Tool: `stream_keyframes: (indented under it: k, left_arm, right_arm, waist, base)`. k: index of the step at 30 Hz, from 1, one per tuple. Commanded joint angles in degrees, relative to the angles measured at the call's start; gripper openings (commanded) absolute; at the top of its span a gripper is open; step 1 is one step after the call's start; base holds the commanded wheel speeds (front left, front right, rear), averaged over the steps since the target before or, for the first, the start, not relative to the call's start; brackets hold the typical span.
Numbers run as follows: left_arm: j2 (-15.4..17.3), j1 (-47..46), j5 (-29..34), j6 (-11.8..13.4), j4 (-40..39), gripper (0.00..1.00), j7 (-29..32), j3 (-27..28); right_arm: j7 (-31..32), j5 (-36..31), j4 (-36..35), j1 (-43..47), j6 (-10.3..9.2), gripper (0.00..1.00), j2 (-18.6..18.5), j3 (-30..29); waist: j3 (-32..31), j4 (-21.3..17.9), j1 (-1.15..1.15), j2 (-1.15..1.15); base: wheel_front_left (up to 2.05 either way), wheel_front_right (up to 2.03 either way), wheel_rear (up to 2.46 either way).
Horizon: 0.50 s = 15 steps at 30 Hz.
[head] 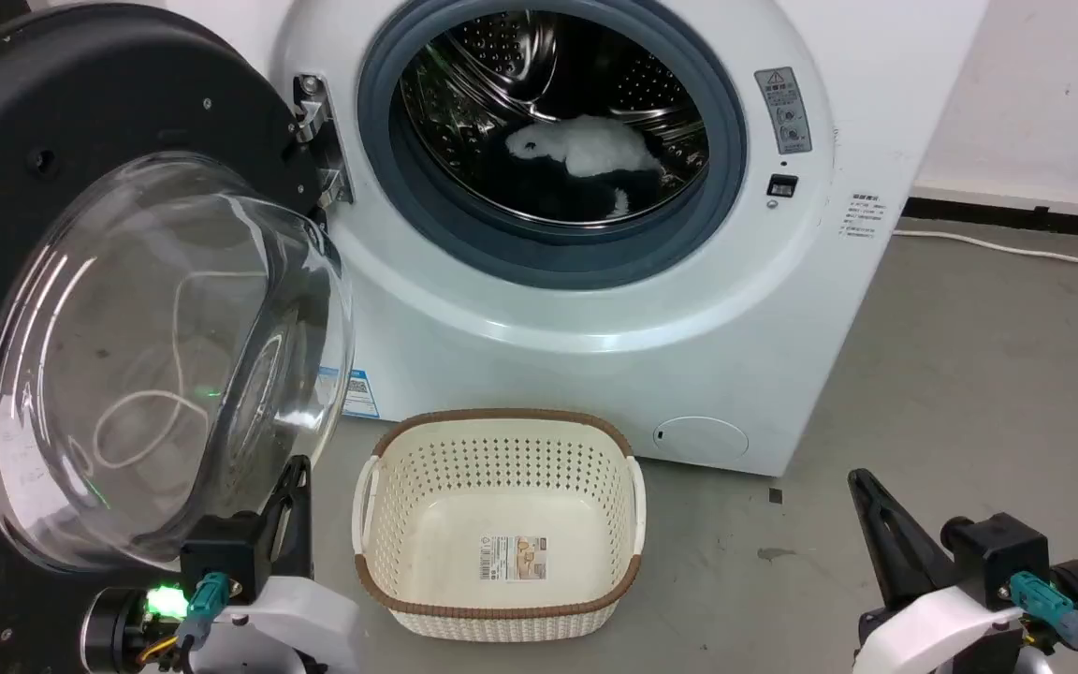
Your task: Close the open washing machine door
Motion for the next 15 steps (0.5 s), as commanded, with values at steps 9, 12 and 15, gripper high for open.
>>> stream_keyframes:
  k: [9, 12, 15]
  left_arm:
    - [0.0, 0.7, 0.1, -0.3, -0.2, 0.0, 0.0, 0.0]
    - [0.0, 0.7, 0.1, -0.3, -0.2, 0.0, 0.0, 0.0]
    - [0.0, 0.7, 0.1, -0.3, -0.2, 0.0, 0.0, 0.0]
  right_arm:
    - [0.0, -0.3, -0.3, -0.7, 0.05, 0.0, 0.0, 0.0]
    - [0.0, -0.3, -0.3, -0.7, 0.05, 0.0, 0.0, 0.0]
    - [0.0, -0.3, -0.3, -0.7, 0.05, 0.0, 0.0, 0.0]
  waist:
    - [0.0, 0.0, 0.0, 0.0]
    - [0.0, 0.0, 0.0, 0.0]
    - [0.0, 0.0, 0.0, 0.0]
  base:
    - [0.0, 0.0, 0.0]
    - [0.0, 0.0, 0.0]
    - [0.0, 0.0, 0.0]
